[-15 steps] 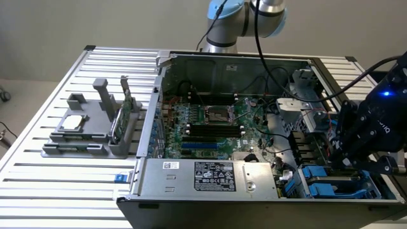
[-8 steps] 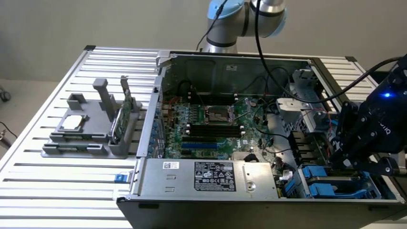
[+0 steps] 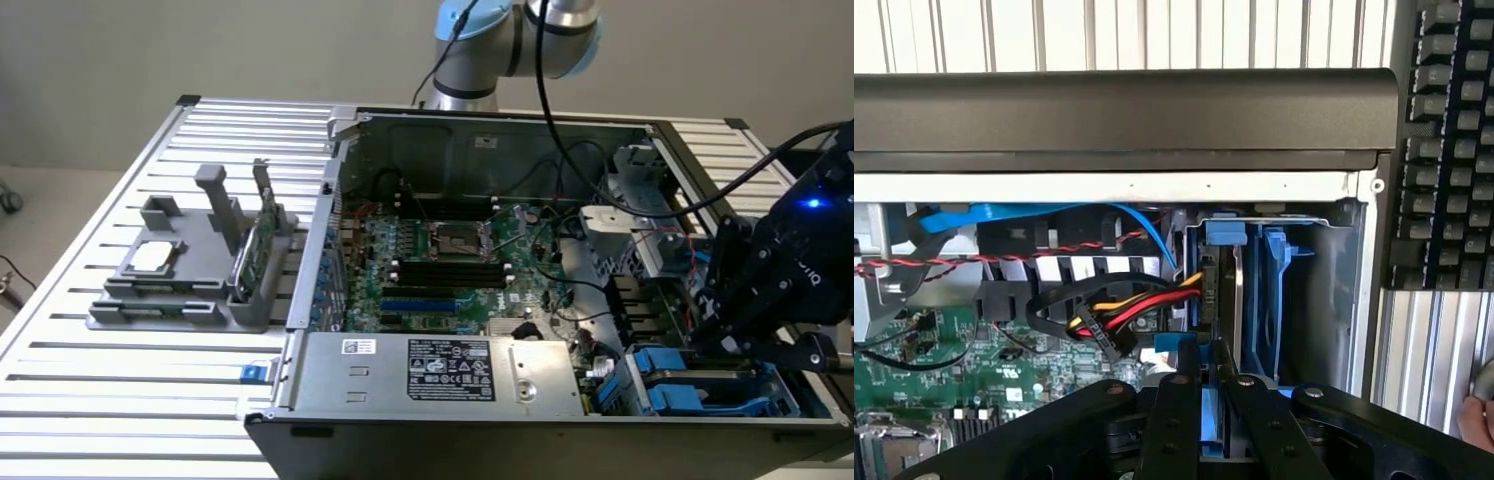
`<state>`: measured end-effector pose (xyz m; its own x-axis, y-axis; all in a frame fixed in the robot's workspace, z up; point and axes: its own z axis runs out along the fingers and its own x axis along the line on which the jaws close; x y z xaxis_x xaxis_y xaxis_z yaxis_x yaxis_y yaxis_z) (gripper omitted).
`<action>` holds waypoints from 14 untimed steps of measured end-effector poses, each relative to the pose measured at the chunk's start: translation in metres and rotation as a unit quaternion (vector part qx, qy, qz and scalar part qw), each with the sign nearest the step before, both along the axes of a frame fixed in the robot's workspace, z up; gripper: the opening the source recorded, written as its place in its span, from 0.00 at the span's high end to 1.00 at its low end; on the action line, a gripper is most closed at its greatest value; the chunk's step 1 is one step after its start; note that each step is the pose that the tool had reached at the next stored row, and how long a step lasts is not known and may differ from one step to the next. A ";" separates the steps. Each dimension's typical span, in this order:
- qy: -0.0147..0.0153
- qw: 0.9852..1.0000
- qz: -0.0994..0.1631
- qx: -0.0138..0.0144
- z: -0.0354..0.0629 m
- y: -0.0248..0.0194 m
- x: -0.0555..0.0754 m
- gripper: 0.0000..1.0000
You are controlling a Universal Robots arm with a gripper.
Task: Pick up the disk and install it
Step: 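Insert the second disk wire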
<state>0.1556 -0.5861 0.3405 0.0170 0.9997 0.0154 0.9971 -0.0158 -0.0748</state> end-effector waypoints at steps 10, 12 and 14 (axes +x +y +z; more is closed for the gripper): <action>0.000 1.000 0.002 0.001 -0.0022 -0.0016 0.001 0.84; 0.000 1.000 0.003 0.002 -0.0029 -0.0027 0.001 0.84; 0.000 1.000 0.003 0.003 -0.0036 -0.0040 0.001 0.84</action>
